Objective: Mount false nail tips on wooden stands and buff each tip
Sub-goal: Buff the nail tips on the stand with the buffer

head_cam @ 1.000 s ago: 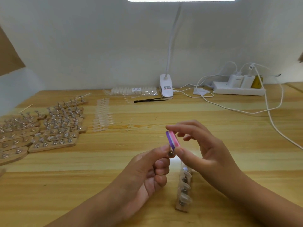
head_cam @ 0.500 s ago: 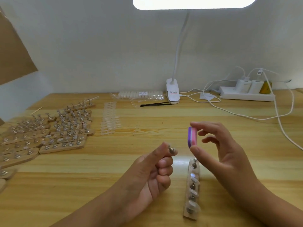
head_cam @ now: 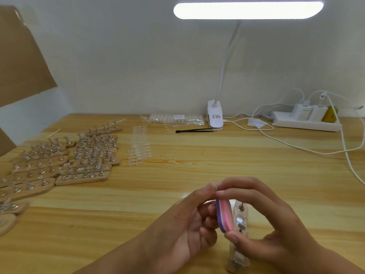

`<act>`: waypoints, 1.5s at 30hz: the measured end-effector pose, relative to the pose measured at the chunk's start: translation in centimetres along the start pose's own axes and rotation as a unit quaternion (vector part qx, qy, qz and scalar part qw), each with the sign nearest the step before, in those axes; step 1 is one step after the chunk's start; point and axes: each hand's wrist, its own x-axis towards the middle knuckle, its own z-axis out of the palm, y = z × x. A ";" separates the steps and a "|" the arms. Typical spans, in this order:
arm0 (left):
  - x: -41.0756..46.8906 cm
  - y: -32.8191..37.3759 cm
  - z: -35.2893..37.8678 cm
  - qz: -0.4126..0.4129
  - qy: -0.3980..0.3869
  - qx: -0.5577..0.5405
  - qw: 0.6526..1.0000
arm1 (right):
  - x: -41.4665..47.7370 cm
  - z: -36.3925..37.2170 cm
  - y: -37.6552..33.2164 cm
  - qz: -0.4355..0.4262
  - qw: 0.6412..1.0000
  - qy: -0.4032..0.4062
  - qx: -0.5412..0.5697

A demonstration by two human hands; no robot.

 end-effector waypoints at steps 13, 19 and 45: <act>0.1 0.8 -0.2 0.021 0.055 0.127 0.990 | 0.0 -0.7 0.4 0.071 0.991 -0.042 0.109; 0.2 0.9 -1.0 0.101 0.089 0.252 0.958 | 0.2 -0.9 0.7 0.143 0.959 -0.047 0.242; 0.5 -0.5 -0.3 0.093 0.110 0.227 0.963 | -0.5 1.2 0.0 0.082 0.993 0.069 0.057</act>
